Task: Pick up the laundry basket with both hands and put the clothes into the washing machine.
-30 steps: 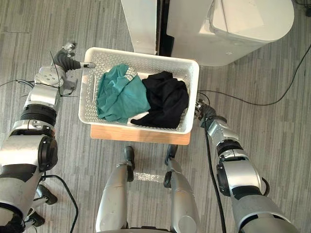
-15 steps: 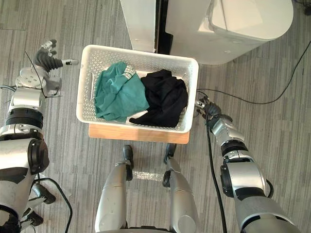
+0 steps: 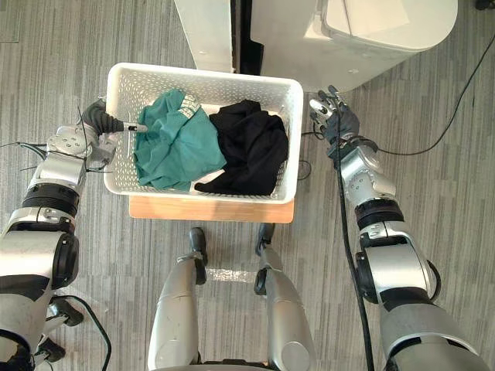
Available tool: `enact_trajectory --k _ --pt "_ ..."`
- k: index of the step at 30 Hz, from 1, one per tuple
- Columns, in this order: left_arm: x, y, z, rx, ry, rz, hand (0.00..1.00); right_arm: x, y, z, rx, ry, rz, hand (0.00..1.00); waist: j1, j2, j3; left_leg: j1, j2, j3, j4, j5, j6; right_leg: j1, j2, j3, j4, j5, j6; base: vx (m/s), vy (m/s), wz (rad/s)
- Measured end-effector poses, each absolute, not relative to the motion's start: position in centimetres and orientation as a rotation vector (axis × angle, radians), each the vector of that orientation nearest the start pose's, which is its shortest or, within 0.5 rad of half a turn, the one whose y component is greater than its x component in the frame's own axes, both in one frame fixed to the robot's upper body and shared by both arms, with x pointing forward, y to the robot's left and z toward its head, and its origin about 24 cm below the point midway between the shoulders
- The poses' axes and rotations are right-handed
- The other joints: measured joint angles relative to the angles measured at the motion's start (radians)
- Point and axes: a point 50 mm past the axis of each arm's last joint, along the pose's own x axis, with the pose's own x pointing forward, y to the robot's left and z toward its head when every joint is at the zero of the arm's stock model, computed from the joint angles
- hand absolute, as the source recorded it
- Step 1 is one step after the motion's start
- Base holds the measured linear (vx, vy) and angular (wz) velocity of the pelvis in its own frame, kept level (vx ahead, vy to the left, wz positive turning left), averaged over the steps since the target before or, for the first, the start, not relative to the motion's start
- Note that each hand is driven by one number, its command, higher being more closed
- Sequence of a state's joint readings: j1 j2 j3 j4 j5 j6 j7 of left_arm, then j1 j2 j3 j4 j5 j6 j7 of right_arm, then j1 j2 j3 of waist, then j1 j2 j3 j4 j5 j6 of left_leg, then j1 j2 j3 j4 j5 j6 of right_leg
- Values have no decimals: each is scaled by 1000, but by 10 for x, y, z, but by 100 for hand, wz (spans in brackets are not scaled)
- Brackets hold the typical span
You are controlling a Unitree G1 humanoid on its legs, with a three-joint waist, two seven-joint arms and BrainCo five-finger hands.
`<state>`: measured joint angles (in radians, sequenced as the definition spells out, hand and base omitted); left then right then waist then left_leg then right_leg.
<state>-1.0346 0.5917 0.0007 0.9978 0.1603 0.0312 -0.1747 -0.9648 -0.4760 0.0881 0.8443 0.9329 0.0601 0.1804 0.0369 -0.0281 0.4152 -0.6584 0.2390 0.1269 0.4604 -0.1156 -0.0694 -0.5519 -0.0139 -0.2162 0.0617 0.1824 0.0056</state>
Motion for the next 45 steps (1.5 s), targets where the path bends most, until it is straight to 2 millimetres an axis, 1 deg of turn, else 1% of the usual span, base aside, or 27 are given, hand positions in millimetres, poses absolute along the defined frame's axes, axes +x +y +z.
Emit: enact_trajectory --k 4,8,10,12,13,15,18,19,22,27,31,35,43,44,45 --pt "399 276 196 604 38 107 0 405 -201 187 417 -106 203 0 1 0 0 0 1 0 -5 3 -4 0 2 0 -5 0 0 0 0 0" --pt "398 277 197 604 33 115 0 407 -189 193 421 -116 238 0 2 0 0 -1 3 0 -12 7 -10 -1 6 0 -15 4 -2 5 -8 0" --pt "398 277 198 601 31 118 0 408 -183 192 387 -104 254 0 2 0 0 -1 4 0 -17 9 -13 -1 8 0 -17 4 -2 0 0 0" --pt "398 278 198 576 24 126 0 409 -174 187 327 -67 280 0 3 0 0 -1 3 0 -26 13 -18 -5 9 -1 -19 4 -2 11 -18 0" --pt "398 278 198 573 23 128 0 410 -172 186 316 -57 280 0 3 0 0 -1 4 0 -27 14 -19 -5 9 -1 -20 5 -3 21 -35 0" --pt "398 278 199 561 15 143 0 412 -171 182 281 -24 272 0 2 0 0 -1 4 -1 -33 17 -24 -5 10 -3 -23 6 -4 0 0 0" --pt "399 277 200 558 9 146 0 414 -171 165 233 55 252 0 2 0 0 -2 3 -3 -41 22 -29 -5 11 -10 -25 6 -4 18 -21 5" --pt "400 276 202 551 3 154 0 414 -170 163 208 70 258 0 2 0 0 -4 3 -6 -41 23 -29 -5 11 -12 -26 6 -4 17 -23 5" --pt "401 275 202 537 4 158 0 416 -171 165 137 86 263 0 -3 -1 0 -8 2 -14 -41 24 -30 -5 11 -16 -27 6 -4 9 -15 4" --pt "404 271 206 510 6 158 0 417 -176 159 28 132 259 0 -6 -2 -1 -9 -2 -24 -54 34 -33 -5 10 -27 -27 6 -4 8 -15 6" --pt "404 272 207 495 2 178 0 418 -172 155 46 148 255 0 -16 -6 -3 -9 -5 -34 -68 46 -36 -5 10 -33 -27 6 -4 8 -14 8" --pt "405 270 206 441 -6 188 0 418 -172 155 63 145 253 0 -15 -6 -3 -10 -6 -37 -68 47 -35 -5 10 -33 -28 6 -4 0 0 0" --pt "405 271 207 407 -20 208 0 421 -168 164 -84 129 264 0 -17 -6 -3 -17 -11 -34 -77 54 -38 -17 6 -33 -28 2 1 2 -1 1" --pt "405 270 208 406 -24 210 0 421 -168 166 -99 125 264 100 -18 -6 -4 -21 -12 -32 -78 55 -39 -22 5 -33 -28 1 1 0 0 0" --pt "405 270 209 405 -31 219 0 422 -167 168 -105 116 266 100 -19 -6 -4 -26 -13 -30 -77 57 -39 -29 3 -32 -28 1 1 0 0 0"
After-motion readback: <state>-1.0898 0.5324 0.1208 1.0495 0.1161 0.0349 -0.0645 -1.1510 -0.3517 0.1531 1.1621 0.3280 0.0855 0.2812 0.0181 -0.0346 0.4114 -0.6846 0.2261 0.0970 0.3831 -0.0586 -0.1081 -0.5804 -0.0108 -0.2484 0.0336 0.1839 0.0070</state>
